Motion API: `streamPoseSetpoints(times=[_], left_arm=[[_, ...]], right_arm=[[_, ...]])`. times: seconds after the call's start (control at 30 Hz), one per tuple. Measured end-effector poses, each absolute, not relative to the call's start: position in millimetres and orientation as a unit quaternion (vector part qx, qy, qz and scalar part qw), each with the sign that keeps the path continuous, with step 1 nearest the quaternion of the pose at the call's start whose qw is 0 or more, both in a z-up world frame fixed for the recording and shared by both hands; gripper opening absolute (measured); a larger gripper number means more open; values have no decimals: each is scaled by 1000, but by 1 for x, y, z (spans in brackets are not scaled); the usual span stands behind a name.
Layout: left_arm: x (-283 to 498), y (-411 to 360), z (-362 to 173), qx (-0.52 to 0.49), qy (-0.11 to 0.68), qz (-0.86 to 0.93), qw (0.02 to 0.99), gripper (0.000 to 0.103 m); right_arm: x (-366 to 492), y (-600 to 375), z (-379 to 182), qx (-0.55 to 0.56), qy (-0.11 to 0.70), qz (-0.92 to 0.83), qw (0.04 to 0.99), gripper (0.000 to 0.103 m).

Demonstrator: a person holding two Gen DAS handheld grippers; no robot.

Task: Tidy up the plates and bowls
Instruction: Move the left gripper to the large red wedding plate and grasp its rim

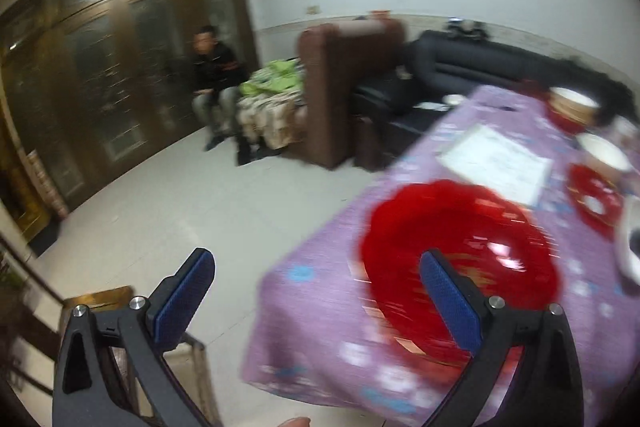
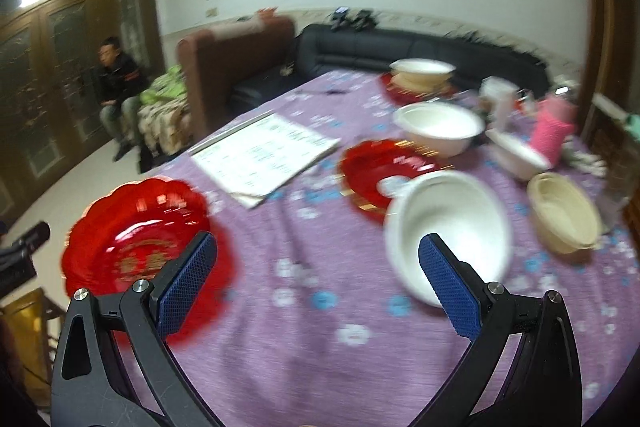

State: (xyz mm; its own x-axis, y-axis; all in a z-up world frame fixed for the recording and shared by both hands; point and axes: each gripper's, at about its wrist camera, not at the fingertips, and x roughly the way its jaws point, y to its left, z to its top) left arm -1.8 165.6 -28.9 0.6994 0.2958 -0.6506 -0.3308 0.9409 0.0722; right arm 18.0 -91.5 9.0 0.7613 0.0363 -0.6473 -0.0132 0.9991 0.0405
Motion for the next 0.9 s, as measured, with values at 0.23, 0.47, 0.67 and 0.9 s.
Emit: streamPoseSetpoints(times=[0.23, 0.47, 0.67, 0.9], left_arm=[[36, 188, -58, -39, 400, 180, 898, 102], [46, 187, -61, -43, 426, 159, 889, 102], [57, 182, -78, -63, 471, 136, 869, 102], [56, 166, -90, -61, 484, 106, 867, 87]], right_arm=[[63, -45, -28, 24, 418, 56, 907, 96], [85, -28, -51, 55, 454, 71, 886, 96], [101, -21, -70, 75, 484, 76, 869, 76], [104, -23, -73, 94, 486, 108, 862, 24]])
